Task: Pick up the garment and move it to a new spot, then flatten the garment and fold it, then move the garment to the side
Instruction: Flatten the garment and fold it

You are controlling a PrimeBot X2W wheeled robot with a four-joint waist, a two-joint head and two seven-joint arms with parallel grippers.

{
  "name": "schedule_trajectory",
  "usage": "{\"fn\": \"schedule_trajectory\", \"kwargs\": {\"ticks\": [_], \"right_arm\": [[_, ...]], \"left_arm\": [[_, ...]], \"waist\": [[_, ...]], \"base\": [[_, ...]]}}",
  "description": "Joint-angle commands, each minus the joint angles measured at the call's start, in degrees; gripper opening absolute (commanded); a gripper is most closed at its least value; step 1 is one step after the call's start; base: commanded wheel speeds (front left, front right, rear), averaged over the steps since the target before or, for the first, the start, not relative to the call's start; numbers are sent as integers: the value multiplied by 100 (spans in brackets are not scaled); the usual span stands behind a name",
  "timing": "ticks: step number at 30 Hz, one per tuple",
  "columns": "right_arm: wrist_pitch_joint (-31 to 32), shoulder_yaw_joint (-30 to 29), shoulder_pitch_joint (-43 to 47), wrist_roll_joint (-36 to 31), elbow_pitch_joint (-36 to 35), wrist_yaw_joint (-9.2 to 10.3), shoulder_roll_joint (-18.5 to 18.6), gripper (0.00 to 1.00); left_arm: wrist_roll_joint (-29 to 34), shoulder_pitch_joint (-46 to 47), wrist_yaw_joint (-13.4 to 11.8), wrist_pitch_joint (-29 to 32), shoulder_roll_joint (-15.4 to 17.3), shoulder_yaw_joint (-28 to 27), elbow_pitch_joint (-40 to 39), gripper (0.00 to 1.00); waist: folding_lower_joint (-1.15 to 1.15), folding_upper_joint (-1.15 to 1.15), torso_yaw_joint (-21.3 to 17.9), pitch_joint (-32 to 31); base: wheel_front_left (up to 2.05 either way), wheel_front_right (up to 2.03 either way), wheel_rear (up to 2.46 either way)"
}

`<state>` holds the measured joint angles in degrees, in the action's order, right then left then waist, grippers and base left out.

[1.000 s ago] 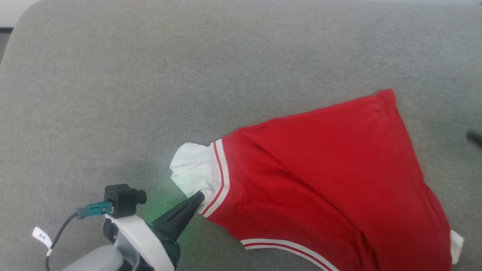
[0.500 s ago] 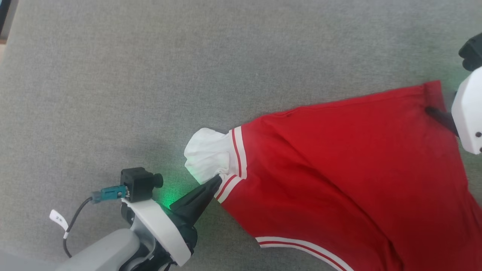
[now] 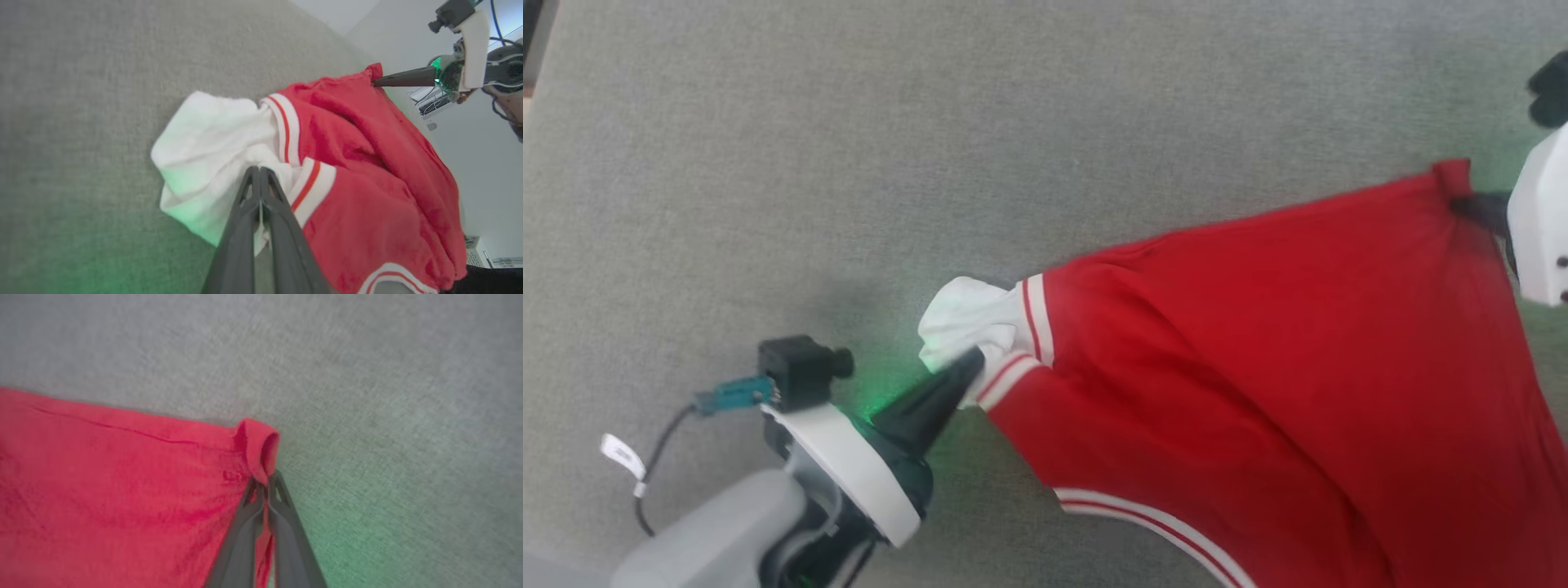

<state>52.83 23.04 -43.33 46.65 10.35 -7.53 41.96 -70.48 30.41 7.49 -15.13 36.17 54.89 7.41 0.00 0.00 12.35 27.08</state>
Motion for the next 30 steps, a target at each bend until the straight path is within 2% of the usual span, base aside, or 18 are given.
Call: {"fn": "schedule_trajectory", "kwargs": {"ticks": [1,7,13,14,21,26,30], "right_arm": [[-95,-60,8,33,62,8,-50,0],[-692,-792,-246,97,425,9,-302,0],[-1468,-1562,-958,-350,937,5,-626,0],[-1690,-1751,-1335,-608,1151,5,-756,0],[-2520,-2370,-2944,-1454,2022,6,-1399,0],[-3282,-2666,-4043,-1938,2634,10,-1774,0],[-3698,-2856,-4650,-2111,3052,10,-1890,0]], "left_arm": [[61,90,-8,0,28,-48,-9,0],[17,591,-7,0,216,-120,-37,0],[-289,1849,-7,66,335,-115,259,0],[-422,2393,-7,138,306,-191,489,0],[-1036,4495,-8,486,122,-710,1759,0],[-933,5935,-8,350,-70,-1038,2728,0],[-1064,6693,-9,143,-254,-1347,3031,0]], "waist": [[0,0,-62,-61],[0,0,-279,-134],[0,0,-516,72],[0,0,-611,181],[0,0,-968,527],[0,0,-1182,572],[0,0,-1217,501]], "base": [[0,0,0],[0,0,0],[0,0,0],[0,0,0],[0,0,0],[0,0,0],[0,0,0]]}}
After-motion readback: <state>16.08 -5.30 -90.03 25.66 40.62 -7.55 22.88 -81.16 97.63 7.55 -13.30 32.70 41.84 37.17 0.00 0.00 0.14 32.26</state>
